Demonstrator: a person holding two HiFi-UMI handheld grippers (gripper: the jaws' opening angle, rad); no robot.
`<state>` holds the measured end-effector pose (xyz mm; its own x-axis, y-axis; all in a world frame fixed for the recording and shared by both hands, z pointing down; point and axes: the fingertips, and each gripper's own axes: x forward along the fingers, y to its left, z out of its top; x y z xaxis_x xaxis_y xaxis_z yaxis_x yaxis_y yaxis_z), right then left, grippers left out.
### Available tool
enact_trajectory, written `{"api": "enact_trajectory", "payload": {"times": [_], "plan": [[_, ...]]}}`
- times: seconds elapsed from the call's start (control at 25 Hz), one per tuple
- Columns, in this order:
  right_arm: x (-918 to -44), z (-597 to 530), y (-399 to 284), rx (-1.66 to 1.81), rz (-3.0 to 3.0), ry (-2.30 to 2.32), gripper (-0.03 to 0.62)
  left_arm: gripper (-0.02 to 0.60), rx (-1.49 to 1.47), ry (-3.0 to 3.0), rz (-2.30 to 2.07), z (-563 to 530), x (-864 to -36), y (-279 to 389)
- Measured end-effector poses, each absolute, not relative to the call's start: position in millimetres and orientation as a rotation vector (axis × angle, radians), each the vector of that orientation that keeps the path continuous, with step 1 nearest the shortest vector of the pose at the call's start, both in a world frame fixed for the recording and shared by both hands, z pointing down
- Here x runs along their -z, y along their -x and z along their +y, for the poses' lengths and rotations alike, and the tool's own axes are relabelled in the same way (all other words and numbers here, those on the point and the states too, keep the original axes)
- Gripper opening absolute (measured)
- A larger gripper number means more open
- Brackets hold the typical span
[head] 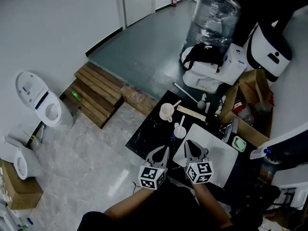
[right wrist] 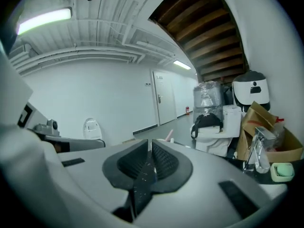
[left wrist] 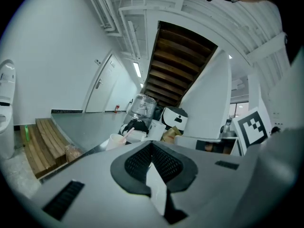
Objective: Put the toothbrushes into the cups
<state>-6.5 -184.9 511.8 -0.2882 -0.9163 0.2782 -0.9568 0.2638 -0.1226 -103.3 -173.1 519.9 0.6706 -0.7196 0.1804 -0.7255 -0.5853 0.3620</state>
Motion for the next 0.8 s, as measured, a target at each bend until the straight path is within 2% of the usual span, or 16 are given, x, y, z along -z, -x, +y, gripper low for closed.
{"api": "enact_trajectory", "payload": {"times": [0.36, 0.8], "plan": [[-484, -95, 7, -0.337, -2.288, -1.908, 0.025, 0.014, 0.038, -2.601, -0.963, -108, -487, 75], [-464, -16, -50, -0.310, -2.156, -2.144, 0.018, 0.014, -0.022, -2.708, -0.794, -30, -475, 6]]}}
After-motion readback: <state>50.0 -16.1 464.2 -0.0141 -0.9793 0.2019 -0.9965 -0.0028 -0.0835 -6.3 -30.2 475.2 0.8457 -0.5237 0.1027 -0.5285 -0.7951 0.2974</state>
